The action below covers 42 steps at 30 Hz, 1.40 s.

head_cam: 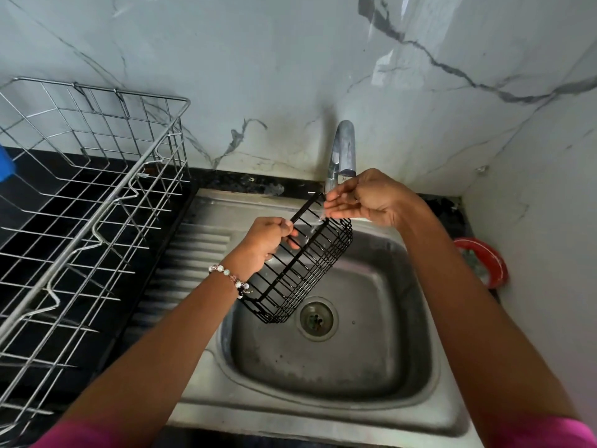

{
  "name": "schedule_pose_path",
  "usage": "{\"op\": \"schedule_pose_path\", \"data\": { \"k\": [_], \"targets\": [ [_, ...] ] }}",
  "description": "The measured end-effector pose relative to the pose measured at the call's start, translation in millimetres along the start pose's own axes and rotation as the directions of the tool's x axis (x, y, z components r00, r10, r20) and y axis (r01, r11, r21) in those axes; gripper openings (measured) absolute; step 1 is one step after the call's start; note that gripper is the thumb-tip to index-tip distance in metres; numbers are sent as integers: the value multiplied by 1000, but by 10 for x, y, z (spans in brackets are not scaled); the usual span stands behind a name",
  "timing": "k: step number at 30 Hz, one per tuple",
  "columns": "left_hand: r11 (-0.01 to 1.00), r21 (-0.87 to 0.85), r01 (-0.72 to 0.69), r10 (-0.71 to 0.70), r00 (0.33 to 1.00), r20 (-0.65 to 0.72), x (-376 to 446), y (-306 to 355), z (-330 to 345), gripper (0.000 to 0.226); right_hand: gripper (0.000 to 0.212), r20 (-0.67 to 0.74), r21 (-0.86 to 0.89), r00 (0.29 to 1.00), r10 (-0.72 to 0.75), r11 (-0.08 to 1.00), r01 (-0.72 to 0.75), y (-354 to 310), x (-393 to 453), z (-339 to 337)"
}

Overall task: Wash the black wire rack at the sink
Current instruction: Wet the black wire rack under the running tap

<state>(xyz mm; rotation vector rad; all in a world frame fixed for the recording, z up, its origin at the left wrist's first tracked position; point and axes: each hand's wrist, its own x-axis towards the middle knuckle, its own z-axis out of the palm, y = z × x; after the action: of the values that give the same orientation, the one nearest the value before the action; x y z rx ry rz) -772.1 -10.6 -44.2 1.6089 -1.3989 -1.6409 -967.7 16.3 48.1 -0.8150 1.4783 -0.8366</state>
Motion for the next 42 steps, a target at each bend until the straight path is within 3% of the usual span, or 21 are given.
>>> {"op": "schedule_pose_path", "data": {
  "k": [2,5,8,11,15,18,22,26,29,34,37,42],
  "targets": [
    [1000,-15,-7,7,1000,-6,2,-3,-12,23,27,-46,-37,999,-9,999,7,14,17,-32],
    [999,-31,-8,7,1000,-21,2,10,-34,24,31,30,47,1000,1,999,-3,31,-15,-51],
    [999,-33,-6,5,1000,-18,-5,23,-50,24,29,-61,44,998,-30,998,33,30,-11,-82],
    [1000,-13,-11,11,1000,-1,-4,8,-76,24,32,30,114,999,-36,993,33,24,-14,-46],
    [999,34,-14,13,999,40,-35,-42,-114,22,24,-87,107,995,-45,993,54,6,-8,-44],
    [997,72,1,-6,998,64,-38,-89,-144,23,29,-1,160,999,-41,986,40,1,-19,-45],
    [997,79,13,-19,996,87,-76,-105,-107,23,21,-112,107,993,-35,993,47,-36,-13,-45],
    [992,126,27,-38,996,82,-65,-108,-80,21,27,-4,223,999,-36,974,36,-33,-20,-6],
    [987,163,-2,-14,995,100,-78,-86,-80,21,22,-123,186,991,-42,980,65,-37,23,-7],
    [990,142,-5,-12,993,119,-131,-51,-46,20,28,-29,257,999,-34,966,40,-49,8,22],
    [993,114,2,-16,992,122,-135,-73,-37,20,23,-124,158,992,-19,987,39,-48,22,32],
    [987,160,26,-49,989,138,-67,-145,-21,27,22,-85,170,996,6,985,9,-37,-1,18]
  ]
}}
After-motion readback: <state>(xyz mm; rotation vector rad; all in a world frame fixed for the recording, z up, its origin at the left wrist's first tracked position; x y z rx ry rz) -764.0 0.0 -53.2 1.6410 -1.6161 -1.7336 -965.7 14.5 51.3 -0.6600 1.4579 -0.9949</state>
